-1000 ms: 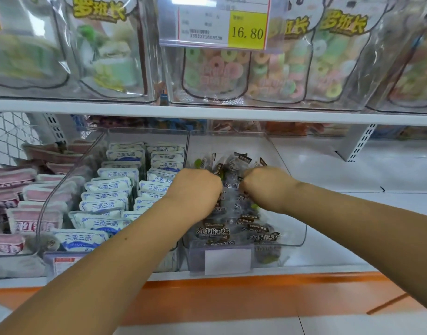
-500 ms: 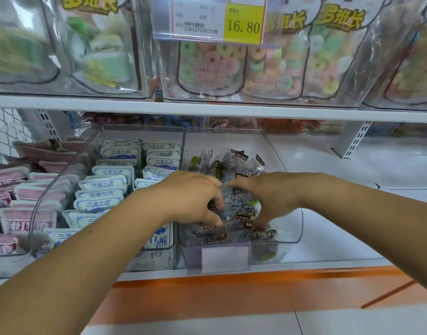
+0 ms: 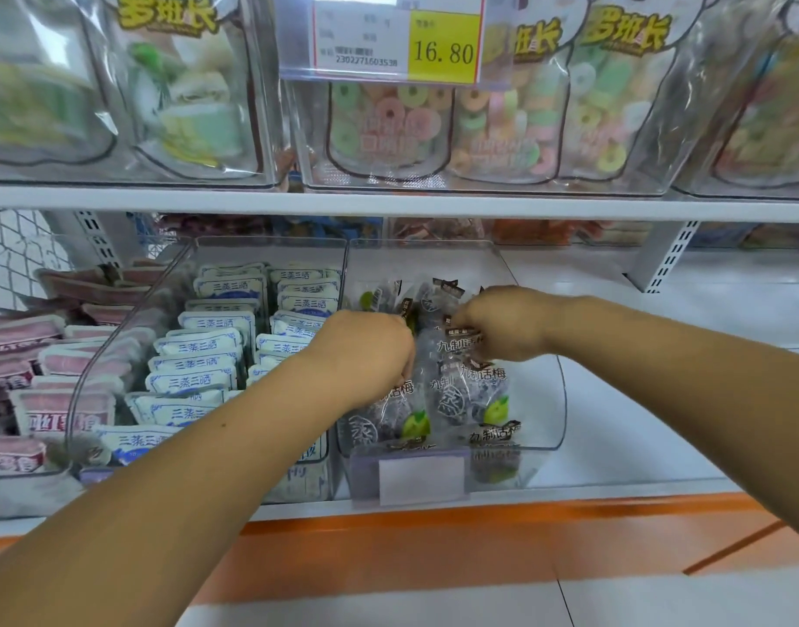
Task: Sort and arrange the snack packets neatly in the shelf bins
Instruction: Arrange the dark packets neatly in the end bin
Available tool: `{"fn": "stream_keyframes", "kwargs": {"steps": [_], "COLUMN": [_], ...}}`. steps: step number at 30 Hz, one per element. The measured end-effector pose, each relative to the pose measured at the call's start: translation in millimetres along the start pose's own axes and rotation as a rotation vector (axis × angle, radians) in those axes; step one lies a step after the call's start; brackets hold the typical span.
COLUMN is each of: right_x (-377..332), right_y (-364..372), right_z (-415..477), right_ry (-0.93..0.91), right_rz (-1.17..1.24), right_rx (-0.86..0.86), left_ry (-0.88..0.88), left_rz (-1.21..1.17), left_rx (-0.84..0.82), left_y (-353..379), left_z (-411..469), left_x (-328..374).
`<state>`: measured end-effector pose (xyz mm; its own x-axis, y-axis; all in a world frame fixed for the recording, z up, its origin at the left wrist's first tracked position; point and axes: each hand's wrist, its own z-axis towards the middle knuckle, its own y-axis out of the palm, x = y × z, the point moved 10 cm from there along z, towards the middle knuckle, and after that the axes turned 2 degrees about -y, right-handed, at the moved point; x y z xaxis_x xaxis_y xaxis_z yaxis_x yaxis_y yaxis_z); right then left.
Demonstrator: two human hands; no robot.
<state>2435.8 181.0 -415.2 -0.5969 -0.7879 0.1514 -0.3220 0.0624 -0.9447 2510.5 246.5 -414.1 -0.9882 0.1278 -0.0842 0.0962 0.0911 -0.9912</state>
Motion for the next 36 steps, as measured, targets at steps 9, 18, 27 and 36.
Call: {"fn": "stream_keyframes", "kwargs": {"steps": [9, 18, 27, 36], "right_x": [-20, -18, -37, -37], "right_y": [15, 3, -25, 23], "right_z": [-31, -22, -54, -23], "right_ry": [-0.019, -0.034, -0.218, -0.139], "right_rz": [0.107, 0.066, 0.393, -0.061], "right_rx": [-0.136, -0.093, 0.214, 0.015], "left_ry": [0.095, 0.117, 0.12, 0.095], "left_rz": [-0.177, -0.033, -0.02, -0.057], "left_rx": [-0.233, -0.197, -0.117, -0.095], "left_y": [1, 6, 7, 10], "left_z": [-31, -26, -26, -30], "left_x": [12, 5, 7, 11]}}
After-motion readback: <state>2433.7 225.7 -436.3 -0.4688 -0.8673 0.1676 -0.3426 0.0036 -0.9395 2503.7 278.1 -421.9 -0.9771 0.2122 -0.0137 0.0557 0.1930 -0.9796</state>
